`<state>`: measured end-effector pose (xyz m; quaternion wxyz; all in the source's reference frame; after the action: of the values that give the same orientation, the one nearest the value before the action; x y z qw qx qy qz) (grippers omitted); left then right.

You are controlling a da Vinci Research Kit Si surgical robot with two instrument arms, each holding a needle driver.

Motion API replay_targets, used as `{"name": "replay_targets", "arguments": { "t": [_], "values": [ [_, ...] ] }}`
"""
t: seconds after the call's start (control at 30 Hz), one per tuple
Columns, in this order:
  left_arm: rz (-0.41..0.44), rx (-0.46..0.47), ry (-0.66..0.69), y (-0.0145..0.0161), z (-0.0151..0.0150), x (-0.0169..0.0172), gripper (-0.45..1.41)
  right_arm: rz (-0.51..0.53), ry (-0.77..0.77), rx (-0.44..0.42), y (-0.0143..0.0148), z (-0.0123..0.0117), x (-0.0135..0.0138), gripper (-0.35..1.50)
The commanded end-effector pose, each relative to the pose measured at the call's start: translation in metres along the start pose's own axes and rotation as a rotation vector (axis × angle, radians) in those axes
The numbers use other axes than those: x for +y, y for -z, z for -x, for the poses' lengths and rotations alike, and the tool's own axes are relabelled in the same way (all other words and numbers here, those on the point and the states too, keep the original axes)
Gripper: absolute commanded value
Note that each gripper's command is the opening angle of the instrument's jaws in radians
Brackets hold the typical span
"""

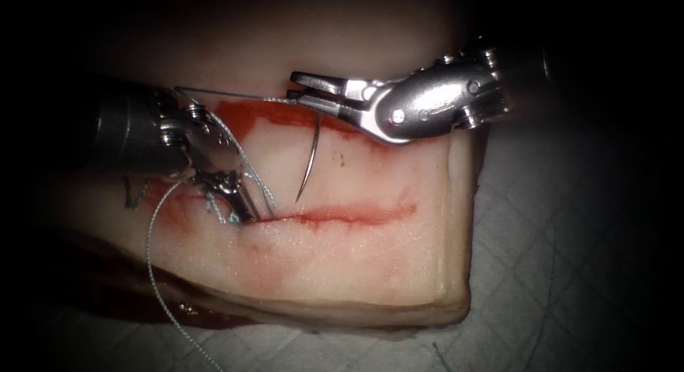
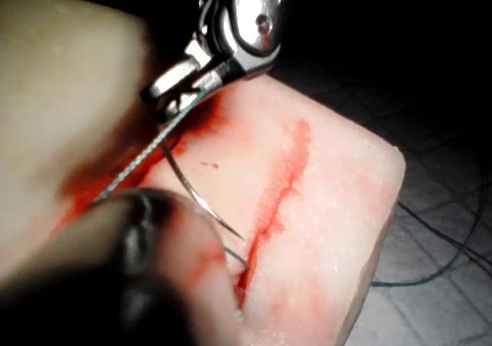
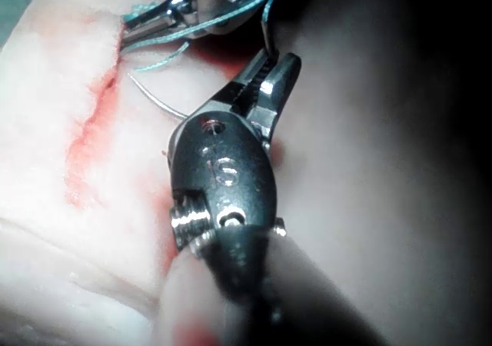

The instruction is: Wound Closure

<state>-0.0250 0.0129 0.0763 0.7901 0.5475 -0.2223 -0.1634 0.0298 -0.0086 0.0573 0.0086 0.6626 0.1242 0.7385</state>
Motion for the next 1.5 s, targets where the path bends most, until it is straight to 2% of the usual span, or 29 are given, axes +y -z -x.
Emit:
{"name": "replay_targets", "arguments": {
  "t": [0.03, 0.7, 1.2, 1.5],
  "values": [
    [0.000, -0.001, 0.001, -0.0003, 0.0005, 0.0005, -0.45, 0.002, -0.012, 0.000, -0.0013, -0.0004, 0.0006, -0.35],
    [-0.003, 0.001, -0.001, -0.0004, 0.0003, 0.0001, -0.45, 0.007, -0.040, -0.001, -0.0030, -0.0008, 0.0023, -0.35],
    [-0.004, 0.002, -0.001, -0.0005, 0.0002, -0.0003, -0.45, 0.006, -0.025, 0.000, -0.0026, -0.0006, 0.0012, -0.35],
    [-0.005, 0.002, -0.002, -0.0004, 0.0003, -0.0002, -0.45, 0.005, -0.023, 0.001, -0.0031, -0.0005, 0.0015, -0.35]
  ]
}}
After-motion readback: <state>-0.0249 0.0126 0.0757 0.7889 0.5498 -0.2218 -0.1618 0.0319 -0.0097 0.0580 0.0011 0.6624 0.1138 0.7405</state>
